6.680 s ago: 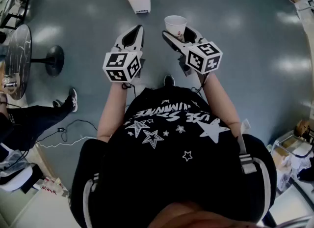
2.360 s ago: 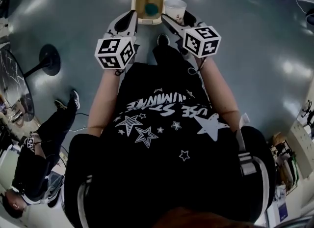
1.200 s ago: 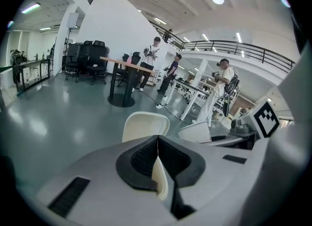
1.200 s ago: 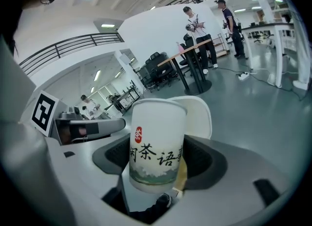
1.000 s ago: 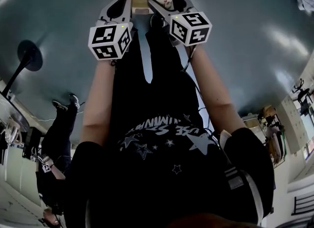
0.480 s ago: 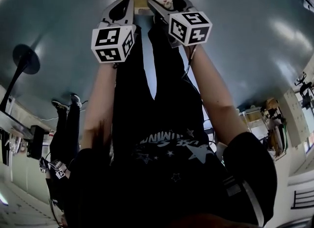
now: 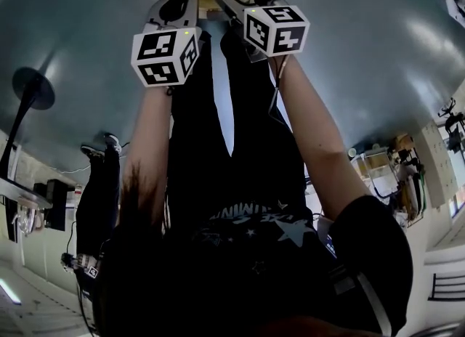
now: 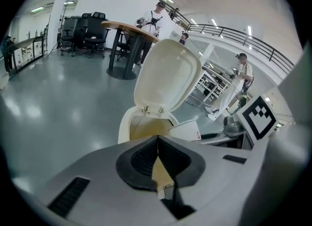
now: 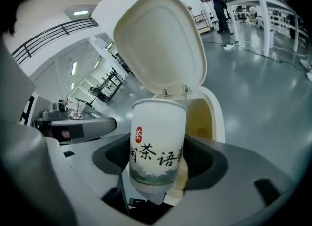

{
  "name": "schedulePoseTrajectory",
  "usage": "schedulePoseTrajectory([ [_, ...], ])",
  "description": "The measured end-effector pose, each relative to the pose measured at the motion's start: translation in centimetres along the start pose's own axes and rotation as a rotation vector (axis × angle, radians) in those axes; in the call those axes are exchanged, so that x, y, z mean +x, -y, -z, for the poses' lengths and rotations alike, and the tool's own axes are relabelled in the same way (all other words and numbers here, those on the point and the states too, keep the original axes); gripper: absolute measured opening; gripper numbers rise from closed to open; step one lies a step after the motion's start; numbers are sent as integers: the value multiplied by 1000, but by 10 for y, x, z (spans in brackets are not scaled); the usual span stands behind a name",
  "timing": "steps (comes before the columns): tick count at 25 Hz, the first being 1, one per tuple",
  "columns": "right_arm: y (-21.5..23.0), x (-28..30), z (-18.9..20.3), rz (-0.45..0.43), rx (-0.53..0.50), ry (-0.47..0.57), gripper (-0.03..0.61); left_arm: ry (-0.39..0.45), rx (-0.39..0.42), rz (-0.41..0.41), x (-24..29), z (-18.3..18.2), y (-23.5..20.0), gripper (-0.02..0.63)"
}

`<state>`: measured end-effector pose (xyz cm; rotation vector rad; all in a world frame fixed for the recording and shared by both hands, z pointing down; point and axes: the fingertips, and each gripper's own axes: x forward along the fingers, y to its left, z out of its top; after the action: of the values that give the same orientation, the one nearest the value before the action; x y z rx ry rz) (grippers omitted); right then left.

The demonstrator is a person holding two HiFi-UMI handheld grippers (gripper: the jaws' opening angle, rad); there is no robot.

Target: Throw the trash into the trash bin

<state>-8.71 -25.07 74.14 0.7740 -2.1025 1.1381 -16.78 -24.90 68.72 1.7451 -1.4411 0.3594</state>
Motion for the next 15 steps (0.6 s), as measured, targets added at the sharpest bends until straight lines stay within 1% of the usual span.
schedulePoseTrajectory([
  [3,5,6,-1,-4,26,-6,318,-26,-6,-1,7,8,-3,11],
  [6,11,17,4,14,25,-33,319,-51,-22,1,13,22,-8,11],
  [8,14,26,6,22,22,-43,319,-70,-16,-9,18,31,-15,11],
  [15,21,43,9,7,28,-68,318,-95,-12,-9,29,41,-16,11],
])
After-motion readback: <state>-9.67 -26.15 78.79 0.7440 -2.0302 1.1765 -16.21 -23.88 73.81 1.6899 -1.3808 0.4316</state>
